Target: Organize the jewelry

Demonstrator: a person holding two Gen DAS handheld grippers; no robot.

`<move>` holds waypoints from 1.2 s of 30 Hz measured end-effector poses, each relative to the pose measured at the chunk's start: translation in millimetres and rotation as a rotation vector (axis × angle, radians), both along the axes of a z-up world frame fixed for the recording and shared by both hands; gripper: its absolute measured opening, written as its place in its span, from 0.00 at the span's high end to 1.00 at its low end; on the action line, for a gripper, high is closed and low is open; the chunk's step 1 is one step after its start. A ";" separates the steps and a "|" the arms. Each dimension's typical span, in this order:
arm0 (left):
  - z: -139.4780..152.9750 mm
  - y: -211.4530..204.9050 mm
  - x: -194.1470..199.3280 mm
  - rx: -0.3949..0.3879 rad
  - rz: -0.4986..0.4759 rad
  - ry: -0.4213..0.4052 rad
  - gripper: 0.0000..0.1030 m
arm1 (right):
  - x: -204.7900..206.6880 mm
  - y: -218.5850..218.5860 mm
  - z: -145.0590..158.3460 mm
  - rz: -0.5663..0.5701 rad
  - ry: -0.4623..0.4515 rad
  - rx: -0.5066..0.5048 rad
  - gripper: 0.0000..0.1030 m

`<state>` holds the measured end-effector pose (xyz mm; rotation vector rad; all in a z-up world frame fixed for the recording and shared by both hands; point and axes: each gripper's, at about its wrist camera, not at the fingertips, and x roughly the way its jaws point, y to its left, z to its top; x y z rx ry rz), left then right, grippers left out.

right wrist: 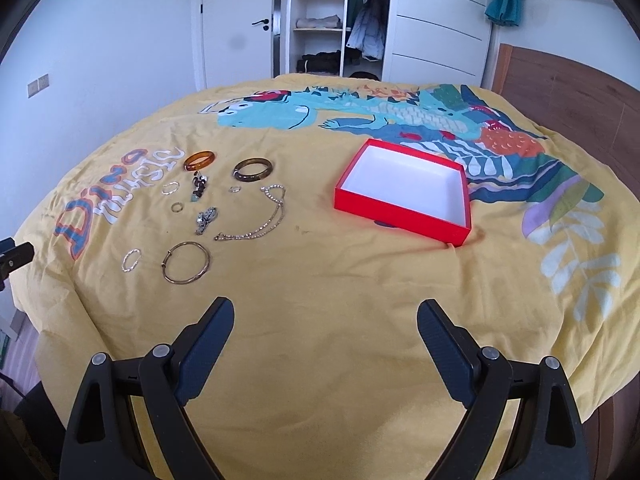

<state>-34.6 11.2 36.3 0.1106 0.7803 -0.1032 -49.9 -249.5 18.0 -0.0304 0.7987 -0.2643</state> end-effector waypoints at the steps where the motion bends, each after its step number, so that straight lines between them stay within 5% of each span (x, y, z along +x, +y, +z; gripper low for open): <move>1: 1.6 0.8 -2.0 0.000 0.000 -0.002 0.39 | 0.1 -0.3 -1.2 0.001 0.001 0.000 0.10; 13: 2.3 -3.8 -4.9 0.013 0.017 -0.007 0.39 | -2.1 -5.9 -20.6 -0.013 0.040 0.033 0.01; 36: -33.0 11.3 26.5 -0.002 -0.016 0.110 0.39 | 22.1 52.2 -4.4 0.131 0.141 0.072 0.00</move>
